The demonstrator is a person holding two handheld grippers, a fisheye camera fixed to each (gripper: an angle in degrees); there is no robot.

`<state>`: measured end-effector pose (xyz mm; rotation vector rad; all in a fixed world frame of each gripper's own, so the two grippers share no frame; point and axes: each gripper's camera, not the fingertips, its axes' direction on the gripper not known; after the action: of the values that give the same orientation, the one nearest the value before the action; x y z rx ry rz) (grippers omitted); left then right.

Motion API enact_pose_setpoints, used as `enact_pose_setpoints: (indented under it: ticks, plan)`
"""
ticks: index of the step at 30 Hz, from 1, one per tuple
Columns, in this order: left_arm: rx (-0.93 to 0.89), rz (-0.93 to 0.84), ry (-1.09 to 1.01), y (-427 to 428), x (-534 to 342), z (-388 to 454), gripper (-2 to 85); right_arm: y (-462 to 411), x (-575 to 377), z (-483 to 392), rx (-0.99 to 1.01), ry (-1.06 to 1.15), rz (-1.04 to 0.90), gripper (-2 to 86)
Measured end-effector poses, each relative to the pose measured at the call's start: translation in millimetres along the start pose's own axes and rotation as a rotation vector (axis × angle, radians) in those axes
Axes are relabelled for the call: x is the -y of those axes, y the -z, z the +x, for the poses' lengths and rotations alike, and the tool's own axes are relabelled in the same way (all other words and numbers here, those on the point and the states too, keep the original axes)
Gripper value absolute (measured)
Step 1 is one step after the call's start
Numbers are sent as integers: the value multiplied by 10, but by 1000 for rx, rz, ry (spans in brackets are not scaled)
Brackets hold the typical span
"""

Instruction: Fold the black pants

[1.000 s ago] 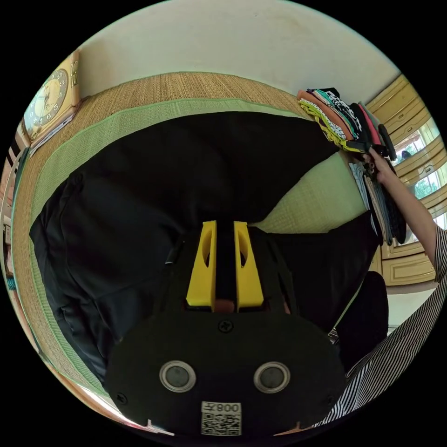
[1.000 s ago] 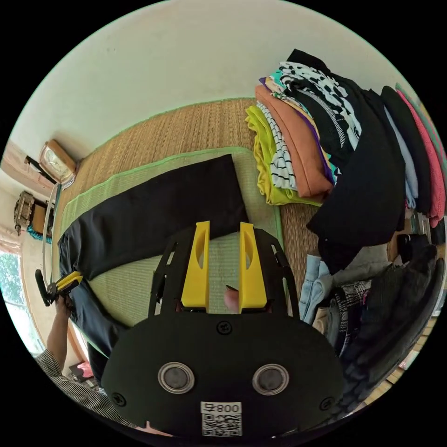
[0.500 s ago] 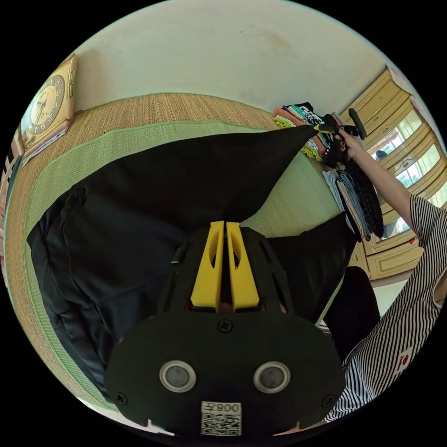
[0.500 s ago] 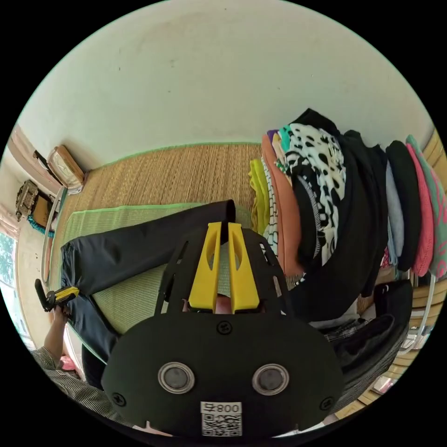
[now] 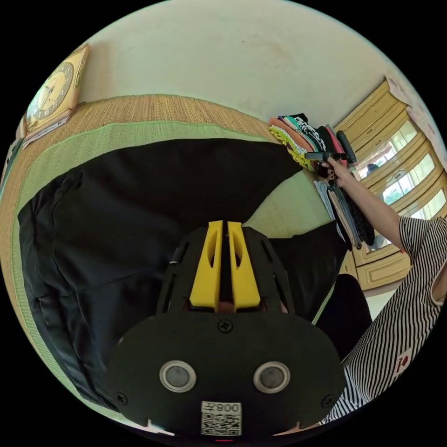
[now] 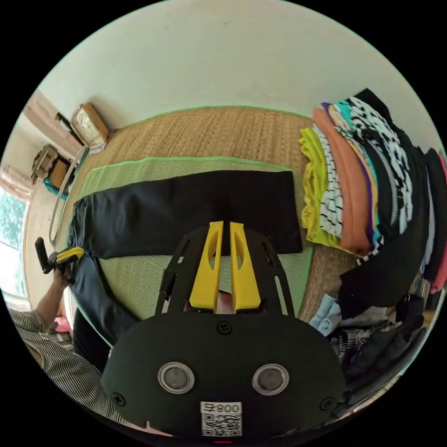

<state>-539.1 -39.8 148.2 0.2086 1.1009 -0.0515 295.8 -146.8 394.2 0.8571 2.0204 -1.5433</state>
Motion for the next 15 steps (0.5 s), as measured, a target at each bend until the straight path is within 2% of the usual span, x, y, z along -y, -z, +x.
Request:
enact_pose_setpoints:
  ticks: [2,3,6,10,13,15]
  plan:
    - [12,-99,15,-181,13,-48,4,-260,62,-228,-70,67,-66,6]
    - [5,-57,34,-138,13,-71,3,-460,92,-319,-93,103,-137,4]
    - [19,-40,24,-2,55,-102,2,-538,106,-345,-196,118,-108,1]
    - [71,73,74,340,63,-323,2,-509,207,-81,-125,94,-124,2]
    - [120,130,196,579,87,-691,3,-418,244,114,-58,42,-75,2]
    - [261,106,285,657,91,-1008,3,-351,254,133,4,50,-40,2]
